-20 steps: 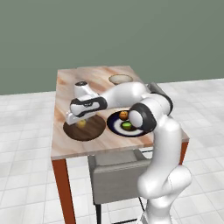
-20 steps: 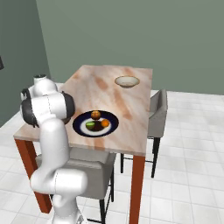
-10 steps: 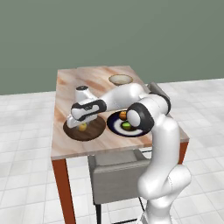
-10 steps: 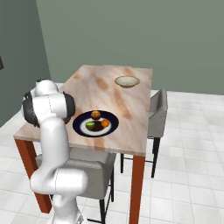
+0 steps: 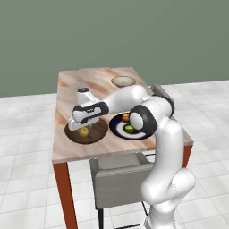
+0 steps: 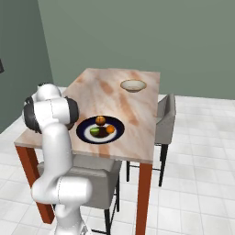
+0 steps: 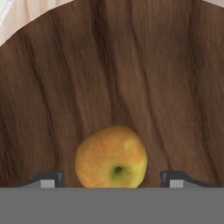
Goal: Take the fruits from the plate on the dining counter and place two fruits in each bowl.
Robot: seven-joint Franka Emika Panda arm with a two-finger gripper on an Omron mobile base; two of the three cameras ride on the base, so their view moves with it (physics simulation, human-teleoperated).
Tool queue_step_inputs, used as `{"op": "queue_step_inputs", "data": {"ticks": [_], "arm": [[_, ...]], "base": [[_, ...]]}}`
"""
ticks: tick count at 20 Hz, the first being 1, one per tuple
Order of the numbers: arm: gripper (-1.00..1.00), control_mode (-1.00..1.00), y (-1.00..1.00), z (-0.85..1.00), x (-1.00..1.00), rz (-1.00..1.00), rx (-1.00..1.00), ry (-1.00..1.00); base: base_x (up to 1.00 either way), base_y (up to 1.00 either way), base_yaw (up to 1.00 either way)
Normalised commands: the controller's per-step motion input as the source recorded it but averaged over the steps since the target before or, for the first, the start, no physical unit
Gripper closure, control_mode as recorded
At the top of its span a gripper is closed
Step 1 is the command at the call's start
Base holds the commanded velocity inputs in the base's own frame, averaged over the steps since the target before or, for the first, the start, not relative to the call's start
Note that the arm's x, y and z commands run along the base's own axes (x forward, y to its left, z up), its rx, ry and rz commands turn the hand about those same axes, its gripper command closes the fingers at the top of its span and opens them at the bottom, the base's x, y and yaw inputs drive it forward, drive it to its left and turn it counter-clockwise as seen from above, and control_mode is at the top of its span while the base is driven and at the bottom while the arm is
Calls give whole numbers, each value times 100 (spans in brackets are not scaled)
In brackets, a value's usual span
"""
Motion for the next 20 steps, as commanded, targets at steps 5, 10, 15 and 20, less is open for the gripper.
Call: {"op": "queue_step_inputs", "data": {"ticks": [5, 10, 15, 20], "arm": [[-100, -100, -3, 0, 0, 0, 0, 0], [-100, -100, -17, 13, -18, -5, 0, 0], [-100, -100, -66, 30, -26, -22, 4, 0], [-100, -100, -83, 8, -24, -27, 4, 0]], "base": [[0, 0, 0], [0, 0, 0], [0, 0, 0], [0, 0, 0]]}}
